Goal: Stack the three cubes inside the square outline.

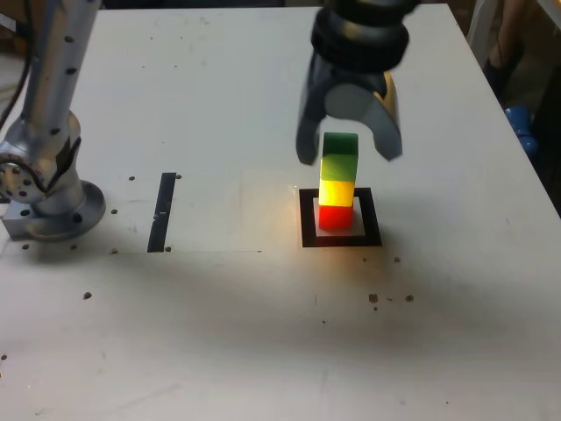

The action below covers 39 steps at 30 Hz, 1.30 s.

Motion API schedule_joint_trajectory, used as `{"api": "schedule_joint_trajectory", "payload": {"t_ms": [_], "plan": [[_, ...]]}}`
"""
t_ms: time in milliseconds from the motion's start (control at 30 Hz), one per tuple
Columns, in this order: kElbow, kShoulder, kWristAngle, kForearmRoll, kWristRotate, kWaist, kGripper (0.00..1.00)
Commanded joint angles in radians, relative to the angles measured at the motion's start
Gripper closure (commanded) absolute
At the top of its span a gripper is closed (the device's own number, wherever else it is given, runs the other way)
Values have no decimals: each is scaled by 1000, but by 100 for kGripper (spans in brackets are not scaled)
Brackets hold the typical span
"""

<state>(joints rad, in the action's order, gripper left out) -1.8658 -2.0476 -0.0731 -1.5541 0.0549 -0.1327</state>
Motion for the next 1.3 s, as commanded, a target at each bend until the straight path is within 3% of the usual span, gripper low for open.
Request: {"api": "schedule_joint_trajectory", "payload": {"t_ms": [0, 300, 700, 1267], "plan": [[19, 33, -9, -7, 7, 2, 0], [239, 199, -31, 32, 59, 2, 0], [614, 382, -18, 200, 88, 2, 0], [994, 459, 20, 457, 105, 2, 0]]}}
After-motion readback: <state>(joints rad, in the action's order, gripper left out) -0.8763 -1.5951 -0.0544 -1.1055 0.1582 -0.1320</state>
